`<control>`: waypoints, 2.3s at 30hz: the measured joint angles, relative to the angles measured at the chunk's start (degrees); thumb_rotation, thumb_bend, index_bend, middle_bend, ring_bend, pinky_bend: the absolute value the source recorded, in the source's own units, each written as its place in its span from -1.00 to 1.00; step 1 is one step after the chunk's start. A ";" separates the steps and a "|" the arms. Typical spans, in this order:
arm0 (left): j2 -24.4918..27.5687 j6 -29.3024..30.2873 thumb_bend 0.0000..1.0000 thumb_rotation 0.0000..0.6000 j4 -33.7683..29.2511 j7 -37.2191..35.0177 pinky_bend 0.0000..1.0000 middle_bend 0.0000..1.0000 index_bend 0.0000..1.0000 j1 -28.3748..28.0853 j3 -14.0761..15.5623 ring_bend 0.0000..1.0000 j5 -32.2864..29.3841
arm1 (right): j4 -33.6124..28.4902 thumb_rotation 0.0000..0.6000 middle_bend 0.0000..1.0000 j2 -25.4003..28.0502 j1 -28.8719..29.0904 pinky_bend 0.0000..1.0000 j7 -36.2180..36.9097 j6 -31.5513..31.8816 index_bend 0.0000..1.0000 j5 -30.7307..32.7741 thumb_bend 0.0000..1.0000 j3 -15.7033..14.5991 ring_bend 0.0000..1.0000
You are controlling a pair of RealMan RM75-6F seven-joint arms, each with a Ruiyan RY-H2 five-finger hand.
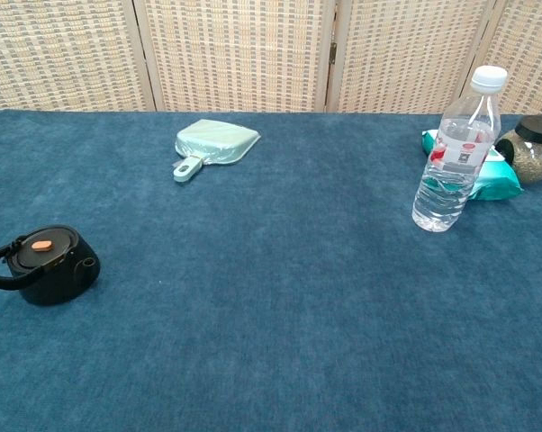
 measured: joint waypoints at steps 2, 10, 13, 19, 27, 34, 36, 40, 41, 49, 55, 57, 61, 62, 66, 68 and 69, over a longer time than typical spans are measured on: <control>-0.01 -0.15 -0.62 1.00 -0.03 0.05 -0.66 -0.86 -0.75 -0.08 0.06 -0.65 0.07 | 0.14 1.00 -0.20 -0.04 -0.01 -0.35 0.09 0.11 -0.36 -0.03 -0.74 0.06 -0.43; -0.04 -0.50 -0.62 1.00 0.43 -0.63 -0.66 -0.86 -0.75 -0.60 0.23 -0.65 1.17 | 0.43 1.00 -0.20 -0.09 -0.06 -0.35 0.42 1.34 -0.36 -0.54 -0.74 0.59 -0.43; 0.05 -1.00 -0.62 1.00 0.83 -1.17 -0.66 -0.86 -0.75 -1.19 0.37 -0.65 2.06 | 0.25 1.00 -0.20 0.10 -0.09 -0.35 0.41 2.04 -0.36 -0.62 -0.74 1.05 -0.43; 0.20 -2.14 -0.62 1.00 1.34 -1.96 -0.67 -0.86 -0.75 -2.54 0.59 -0.65 3.78 | -0.26 1.00 -0.20 0.63 -0.06 -0.35 1.01 2.50 -0.36 -0.43 -0.74 1.67 -0.43; 1.18 -6.58 -0.62 1.00 1.00 -2.89 -0.67 -0.74 -0.64 -7.05 1.70 -0.64 8.93 | -0.87 1.00 -0.20 1.38 -0.31 -0.35 0.16 3.75 -0.36 -0.27 -0.74 2.40 -0.43; 1.51 -9.44 -0.65 1.00 0.10 -1.80 -0.67 -0.65 -0.51 -10.35 2.53 -0.61 12.39 | -1.15 1.00 -0.20 1.98 -0.15 -0.35 0.00 3.66 -0.36 0.07 -0.74 2.86 -0.43; 1.34 -10.13 -0.65 1.00 -0.05 -1.33 -0.67 -0.65 -0.51 -11.07 2.65 -0.61 12.89 | -1.30 1.00 -0.20 2.21 -0.05 -0.35 -0.09 3.56 -0.36 0.15 -0.74 2.99 -0.43; 0.75 -11.83 -0.65 1.00 -0.28 0.21 -0.67 -0.65 -0.51 -12.51 2.90 -0.61 13.65 | -1.33 1.00 -0.20 2.43 -0.07 -0.35 0.05 3.82 -0.36 0.02 -0.74 3.08 -0.43; 0.58 -12.21 -0.65 1.00 -0.34 0.62 -0.67 -0.65 -0.51 -12.85 2.97 -0.61 13.85 | -1.28 1.00 -0.20 2.47 -0.13 -0.35 0.06 3.92 -0.36 0.01 -0.74 3.08 -0.43; -1.48 -15.82 -0.65 1.00 -0.23 2.86 -0.67 -0.65 -0.58 -15.51 3.05 -0.62 13.85 | -0.80 1.00 -0.20 2.51 -0.80 -0.35 0.56 4.40 -0.36 0.32 -0.74 2.83 -0.43; -2.77 -19.43 -0.65 1.00 0.53 4.80 -0.67 -0.65 -0.60 -17.45 2.97 -0.62 12.18 | -0.37 1.00 -0.20 2.54 -1.34 -0.35 1.15 4.98 -0.36 0.42 -0.74 2.72 -0.43; -3.23 -20.18 -0.65 1.00 0.81 5.25 -0.67 -0.65 -0.61 -17.96 2.96 -0.62 11.54 | -0.21 1.00 -0.20 2.54 -1.53 -0.35 1.27 5.12 -0.36 0.50 -0.74 2.68 -0.43; -4.03 -21.28 -0.65 1.00 1.64 5.31 -0.67 -0.65 -0.61 -18.87 2.82 -0.62 10.44 | -0.06 1.00 -0.20 2.54 -1.72 -0.35 1.48 5.08 -0.36 0.76 -0.74 2.64 -0.43; -4.12 -21.52 -0.65 1.00 1.82 5.40 -0.67 -0.65 -0.61 -19.03 2.79 -0.62 10.26 | -0.03 1.00 -0.20 2.55 -1.74 -0.35 1.52 5.08 -0.36 0.77 -0.74 2.63 -0.43; -4.56 -22.60 -0.65 1.00 2.70 5.92 -0.67 -0.65 -0.62 -19.76 2.66 -0.62 9.17 | 0.09 1.00 -0.20 2.55 -1.88 -0.35 1.75 5.21 -0.36 0.82 -0.74 2.67 -0.43; -4.70 -23.09 -0.65 1.00 3.16 6.16 -0.67 -0.65 -0.62 -20.06 2.61 -0.62 8.49 | 0.18 1.00 -0.20 2.51 -1.98 -0.35 1.86 5.29 -0.36 0.80 -0.74 2.63 -0.43; -4.75 -23.24 -0.65 1.00 3.34 6.24 -0.67 -0.65 -0.62 -20.17 2.58 -0.62 8.21 | 0.25 1.00 -0.20 2.48 -2.04 -0.35 1.91 5.34 -0.36 0.78 -0.74 2.60 -0.43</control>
